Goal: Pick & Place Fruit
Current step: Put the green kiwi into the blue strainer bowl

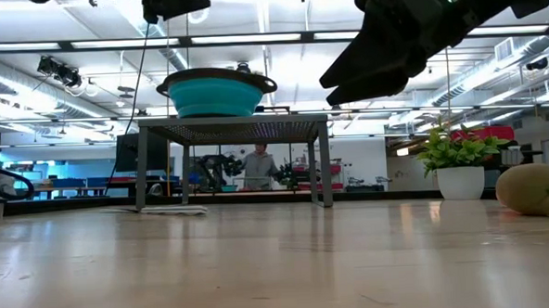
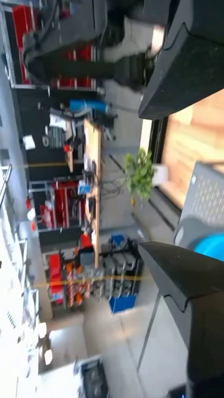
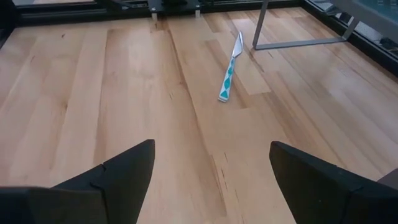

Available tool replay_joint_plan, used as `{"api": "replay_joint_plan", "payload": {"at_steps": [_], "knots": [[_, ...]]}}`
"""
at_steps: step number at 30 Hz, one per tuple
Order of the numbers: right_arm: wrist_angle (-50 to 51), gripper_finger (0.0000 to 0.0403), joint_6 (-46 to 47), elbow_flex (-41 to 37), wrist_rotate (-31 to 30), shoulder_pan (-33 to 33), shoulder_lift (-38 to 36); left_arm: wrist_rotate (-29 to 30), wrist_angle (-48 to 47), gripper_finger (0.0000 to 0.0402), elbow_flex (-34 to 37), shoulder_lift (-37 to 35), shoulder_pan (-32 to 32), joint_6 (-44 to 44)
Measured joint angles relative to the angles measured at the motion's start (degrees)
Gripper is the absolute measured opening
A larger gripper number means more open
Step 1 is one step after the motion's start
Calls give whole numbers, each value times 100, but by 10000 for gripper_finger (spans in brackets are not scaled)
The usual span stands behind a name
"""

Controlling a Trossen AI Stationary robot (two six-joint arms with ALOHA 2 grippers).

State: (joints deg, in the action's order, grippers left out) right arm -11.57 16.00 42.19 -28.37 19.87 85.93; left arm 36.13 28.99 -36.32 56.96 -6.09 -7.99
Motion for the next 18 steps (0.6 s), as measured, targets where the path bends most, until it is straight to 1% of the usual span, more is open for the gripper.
{"api": "replay_joint_plan", "payload": {"at_steps": [3,6,8,10,13,15,18], "knots": [[108,328,-36,0,65,55,-20,13,-227,346,0,36,-217,220],[305,328,78,0,277,122,-153,-19,-857,346,0,77,-432,700],[594,328,257,0,311,178,-309,-136,-1227,346,4,236,-567,1075],[993,328,443,0,312,233,-484,-184,-1356,346,136,387,-759,1355],[1761,328,828,0,355,334,-755,-126,-918,346,286,781,-1013,1538],[2305,328,1113,0,589,424,-906,-93,-736,346,308,1119,-1153,1566],[2897,328,1587,5,1032,570,-1017,-100,-164,346,302,1598,-1293,1542]]}}
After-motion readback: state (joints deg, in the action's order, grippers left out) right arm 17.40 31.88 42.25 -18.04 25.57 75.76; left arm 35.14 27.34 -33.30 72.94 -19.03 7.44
